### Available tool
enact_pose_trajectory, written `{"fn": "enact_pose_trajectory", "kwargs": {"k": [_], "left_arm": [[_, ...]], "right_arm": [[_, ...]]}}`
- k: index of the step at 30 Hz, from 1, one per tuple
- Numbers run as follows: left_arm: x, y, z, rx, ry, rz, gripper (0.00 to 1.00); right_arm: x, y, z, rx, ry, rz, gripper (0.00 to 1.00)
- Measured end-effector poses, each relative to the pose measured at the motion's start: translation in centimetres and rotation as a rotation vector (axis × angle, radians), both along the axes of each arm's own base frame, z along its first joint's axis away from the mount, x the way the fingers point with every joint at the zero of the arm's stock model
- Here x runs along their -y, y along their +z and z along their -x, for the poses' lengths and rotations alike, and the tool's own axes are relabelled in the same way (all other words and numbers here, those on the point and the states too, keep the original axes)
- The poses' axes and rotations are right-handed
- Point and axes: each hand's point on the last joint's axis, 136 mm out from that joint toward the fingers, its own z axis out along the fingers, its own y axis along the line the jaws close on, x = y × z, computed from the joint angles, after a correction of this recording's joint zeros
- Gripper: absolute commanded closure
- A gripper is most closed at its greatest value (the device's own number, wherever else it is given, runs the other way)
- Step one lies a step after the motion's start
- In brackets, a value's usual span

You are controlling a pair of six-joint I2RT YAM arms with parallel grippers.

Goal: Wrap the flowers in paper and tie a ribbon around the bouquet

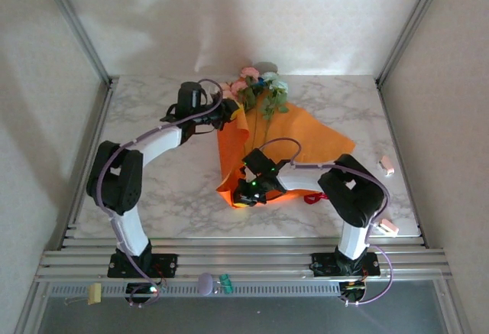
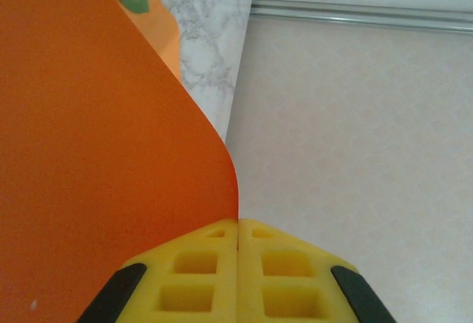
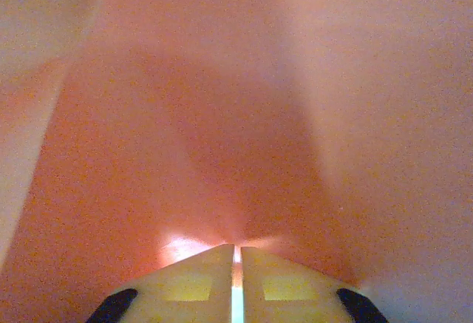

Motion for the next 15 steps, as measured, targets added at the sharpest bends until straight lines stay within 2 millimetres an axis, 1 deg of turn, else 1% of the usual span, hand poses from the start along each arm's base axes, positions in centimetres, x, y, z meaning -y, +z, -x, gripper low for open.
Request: {"fn": "enact_pose_trajectory", "kwargs": {"k": [3,6,9,11,13,15], "left_arm": [[0.7,-0.8,-0.8,0.001,0.0,-0.001,1.0],[1.5,-1.6,-1.5,0.004,-0.007,-0.002,1.0],[2.8,-2.2,-2.0,0.003,-0.027,-0.002,1.0],[3.7,-2.5,-2.1,0.003,-0.041,-0.003,1.0],[4.4,-2.8,-2.2,0.002,-0.051,-0.003,1.0],[4.9,-2.9,-2.2,0.003,-0.058,-0.003,1.0]], "right_arm": [[1.4,1.2,-0.3,0.019,-0.038,0.017,0.84],[2.4,2.4,-0.6,0.049,-0.064,0.012,0.83],[3.3,2.8,-0.3,0.067,-0.079,0.023,0.83],[4.1,2.9,-0.2,0.084,-0.09,0.037,0.81],[5.2,3.4,0.0,0.112,-0.109,0.049,0.71],[6.3,4.8,0.1,0.165,-0.133,0.035,0.59]]}}
